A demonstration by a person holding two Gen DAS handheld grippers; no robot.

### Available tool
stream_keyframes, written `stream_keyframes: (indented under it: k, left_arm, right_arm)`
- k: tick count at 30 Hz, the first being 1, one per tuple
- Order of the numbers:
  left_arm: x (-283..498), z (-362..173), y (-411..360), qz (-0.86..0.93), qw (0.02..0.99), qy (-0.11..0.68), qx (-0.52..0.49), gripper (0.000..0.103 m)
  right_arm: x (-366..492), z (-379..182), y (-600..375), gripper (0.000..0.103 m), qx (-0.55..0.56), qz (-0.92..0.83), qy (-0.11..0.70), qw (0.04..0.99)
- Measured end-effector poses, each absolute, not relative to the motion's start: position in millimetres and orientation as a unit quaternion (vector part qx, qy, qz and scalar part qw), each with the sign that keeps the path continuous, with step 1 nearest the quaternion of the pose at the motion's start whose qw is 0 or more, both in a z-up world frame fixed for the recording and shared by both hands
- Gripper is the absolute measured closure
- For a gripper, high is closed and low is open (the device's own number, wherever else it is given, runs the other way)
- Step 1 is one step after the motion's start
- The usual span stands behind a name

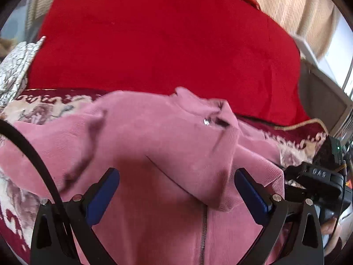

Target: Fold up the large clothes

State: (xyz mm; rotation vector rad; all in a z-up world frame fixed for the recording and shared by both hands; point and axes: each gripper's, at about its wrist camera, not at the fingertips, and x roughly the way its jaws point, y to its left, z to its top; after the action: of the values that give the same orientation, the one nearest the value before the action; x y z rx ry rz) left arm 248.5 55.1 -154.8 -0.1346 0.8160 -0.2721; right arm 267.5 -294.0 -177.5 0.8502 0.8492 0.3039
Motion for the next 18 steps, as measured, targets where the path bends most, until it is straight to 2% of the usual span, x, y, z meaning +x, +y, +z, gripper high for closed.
stream_keyframes:
  k: [4, 5, 7, 8, 9, 10, 16, 18]
  left_arm:
    - [263, -174, 39, -0.096, 0.898, 0.428, -0.040, 0.001]
    - [267, -178, 40, -0.091, 0.894, 0.436, -0.048, 0.007]
    - [271, -182, 43, -0.088, 0.890, 0.444, -0.060, 0.027]
    - [272, -183, 45, -0.084, 0.888, 0.448, -0.060, 0.047]
    - [273, -186, 46, -0.081, 0.886, 0.453, -0.060, 0.063]
    - [274, -188, 50, -0.083, 0.882, 0.460, -0.067, 0.068]
    - [270, -184, 75, -0.079, 0.884, 0.453, -0.081, 0.069]
    - [271, -184, 82, -0.081, 0.882, 0.456, -0.086, 0.054]
  right_arm:
    - [268, -183, -278, 0.067, 0.341, 0.136, 0.429, 0.825]
    - [267, -181, -276, 0.067, 0.330, 0.137, 0.432, 0.828]
    - [262, -182, -273, 0.067, 0.314, 0.144, 0.435, 0.831]
    - [261, -181, -270, 0.067, 0.303, 0.148, 0.437, 0.834]
    - [258, -183, -269, 0.067, 0.287, 0.151, 0.440, 0.837]
    - [256, -183, -267, 0.067, 0.275, 0.151, 0.441, 0.841]
    - [252, -183, -259, 0.067, 0.246, 0.153, 0.439, 0.850]
    - [253, -183, -259, 0.067, 0.251, 0.154, 0.440, 0.848]
